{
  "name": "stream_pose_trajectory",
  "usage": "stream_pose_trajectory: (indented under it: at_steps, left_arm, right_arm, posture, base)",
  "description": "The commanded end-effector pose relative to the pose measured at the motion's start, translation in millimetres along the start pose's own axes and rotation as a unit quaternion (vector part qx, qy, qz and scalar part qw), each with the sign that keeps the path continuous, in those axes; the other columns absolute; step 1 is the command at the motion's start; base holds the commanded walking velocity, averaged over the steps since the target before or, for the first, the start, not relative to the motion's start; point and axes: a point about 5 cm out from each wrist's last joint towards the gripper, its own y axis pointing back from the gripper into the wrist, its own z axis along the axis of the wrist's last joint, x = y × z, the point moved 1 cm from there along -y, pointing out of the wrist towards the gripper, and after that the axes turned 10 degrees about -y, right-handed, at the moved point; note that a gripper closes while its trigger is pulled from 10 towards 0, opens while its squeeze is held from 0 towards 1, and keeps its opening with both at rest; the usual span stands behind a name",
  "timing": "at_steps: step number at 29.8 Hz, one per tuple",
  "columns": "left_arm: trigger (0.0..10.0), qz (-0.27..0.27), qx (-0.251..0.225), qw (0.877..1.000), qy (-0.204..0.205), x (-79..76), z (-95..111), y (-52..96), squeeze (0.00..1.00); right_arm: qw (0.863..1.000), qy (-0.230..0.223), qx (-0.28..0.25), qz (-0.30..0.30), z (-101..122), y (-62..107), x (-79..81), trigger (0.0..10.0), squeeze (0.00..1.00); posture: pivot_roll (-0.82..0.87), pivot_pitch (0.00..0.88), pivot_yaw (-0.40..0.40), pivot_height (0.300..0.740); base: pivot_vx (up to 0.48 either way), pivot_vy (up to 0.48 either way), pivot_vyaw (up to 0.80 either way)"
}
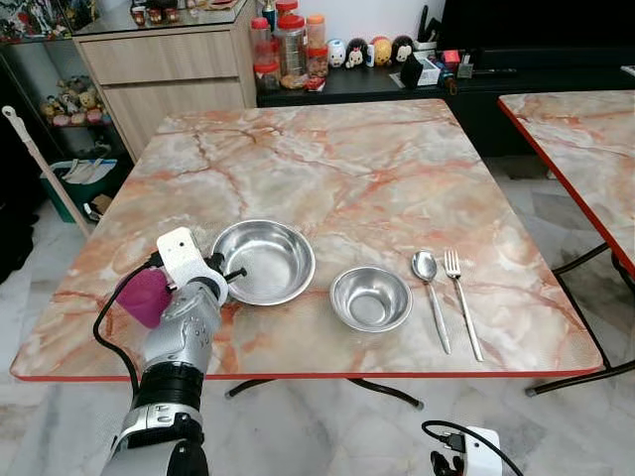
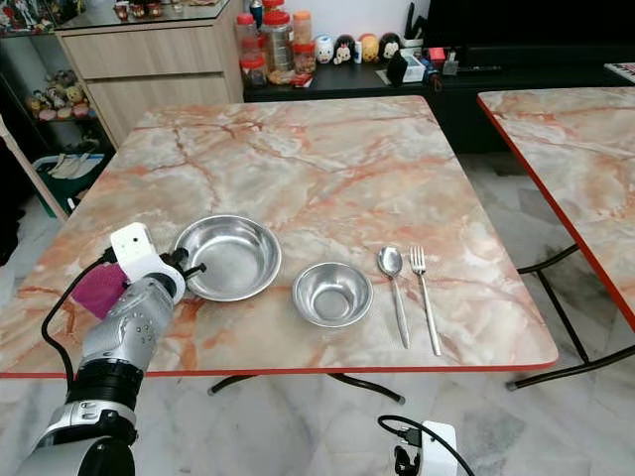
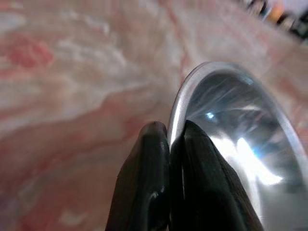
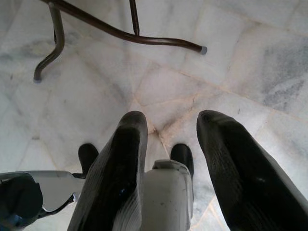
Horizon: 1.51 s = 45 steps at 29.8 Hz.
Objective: Setting the table
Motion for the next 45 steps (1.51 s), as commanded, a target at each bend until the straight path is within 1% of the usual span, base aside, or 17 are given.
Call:
stream_pose_trajectory:
  at_steps: [1,4,5,6,7,9,10,12,14,15,18,23,29,45]
  left_arm:
    - [10.0,-0.012,-0.071,0.997,0.028,-6.3,26.2,0.1,0.00]
    - [10.0,-0.053,-0.103,0.993,0.027,-18.8,30.7,3.3,0.00]
    - [10.0,-0.066,-0.114,0.991,0.037,-23.5,31.5,5.6,0.00]
    - [10.0,-0.066,-0.114,0.991,0.037,-23.5,31.5,5.6,0.00]
    - [10.0,-0.077,-0.134,0.987,0.049,-29.2,33.2,9.7,0.00]
    - [10.0,-0.084,-0.154,0.983,0.046,-34.2,35.0,13.2,0.00]
    - [10.0,-0.085,-0.165,0.981,0.057,-36.6,36.3,15.2,0.00]
    - [10.0,-0.083,-0.178,0.979,0.062,-38.2,38.2,17.2,0.00]
    - [10.0,-0.081,-0.189,0.977,0.051,-38.5,40.3,18.2,0.00]
    - [10.0,-0.071,-0.194,0.977,0.046,-36.8,40.7,18.4,0.00]
    - [10.0,-0.070,-0.209,0.974,0.058,-34.3,46.1,19.7,0.00]
    - [10.0,-0.062,-0.227,0.971,0.050,-28.3,54.2,19.0,0.00]
    - [10.0,-0.057,-0.236,0.969,0.051,-25.8,59.3,19.5,0.00]
    - [10.0,-0.057,-0.241,0.967,0.054,-26.2,59.8,20.7,0.00]
  right_arm:
    - [1.000,-0.002,0.002,0.001,1.0,-0.6,0.6,10.0,0.00]
    - [1.000,-0.002,0.000,0.001,2.3,-1.1,1.1,10.0,0.00]
    - [1.000,-0.003,-0.001,0.000,3.1,-1.4,1.5,10.0,0.00]
    - [1.000,-0.003,-0.001,0.000,3.1,-1.4,1.5,10.0,0.00]
    - [1.000,-0.006,-0.005,-0.001,4.6,-1.9,2.3,10.0,0.00]
    - [1.000,-0.011,-0.011,-0.001,7.2,-2.8,3.8,10.0,0.00]
    - [1.000,-0.015,-0.016,0.000,9.1,-3.5,5.5,10.0,0.00]
    - [1.000,-0.018,-0.020,0.003,10.7,-4.2,7.5,10.0,0.00]
    - [1.000,-0.013,-0.020,0.003,11.2,-4.7,8.8,10.0,0.00]
    - [1.000,-0.010,-0.021,0.002,11.7,-4.8,8.9,10.0,0.00]
    - [1.000,-0.010,-0.020,0.002,11.8,-5.1,9.2,10.0,0.00]
    - [1.000,-0.010,-0.021,-0.001,12.3,-5.3,9.3,10.0,0.00]
    - [1.000,-0.006,-0.018,-0.003,11.5,-5.1,8.8,10.0,0.00]
    - [1.000,-0.008,-0.022,-0.001,12.2,-5.1,9.1,10.0,0.00]
  posture:
    - [-0.14,0.000,0.035,0.740]
    - [-0.14,0.000,0.031,0.740]
    - [-0.14,0.000,0.031,0.740]
    - [-0.14,0.000,0.031,0.740]
    - [-0.14,0.000,0.031,0.740]
    - [-0.15,0.000,0.038,0.740]
    - [-0.15,0.000,0.038,0.740]
    - [-0.15,0.000,0.038,0.740]
    - [-0.15,0.000,0.038,0.740]
    - [-0.15,0.000,0.038,0.740]
    - [-0.16,0.000,0.044,0.740]
    - [-0.16,0.000,0.047,0.740]
    - [-0.15,0.000,0.044,0.740]
    - [-0.16,0.000,0.045,0.740]
  base:
    - [0.000,0.000,0.00]
    - [0.000,0.000,0.00]
    - [0.000,0.000,0.00]
    - [0.000,0.000,0.00]
    - [0.000,0.000,0.00]
    - [0.000,0.000,0.00]
    - [0.000,-0.262,0.00]
    - [0.000,-0.330,0.00]
    - [0.000,-0.375,0.00]
    - [0.000,-0.375,0.00]
    - [0.000,-0.384,0.00]
    - [0.000,-0.415,0.00]
    - [0.000,-0.426,0.00]
    - [0.000,-0.417,0.00]
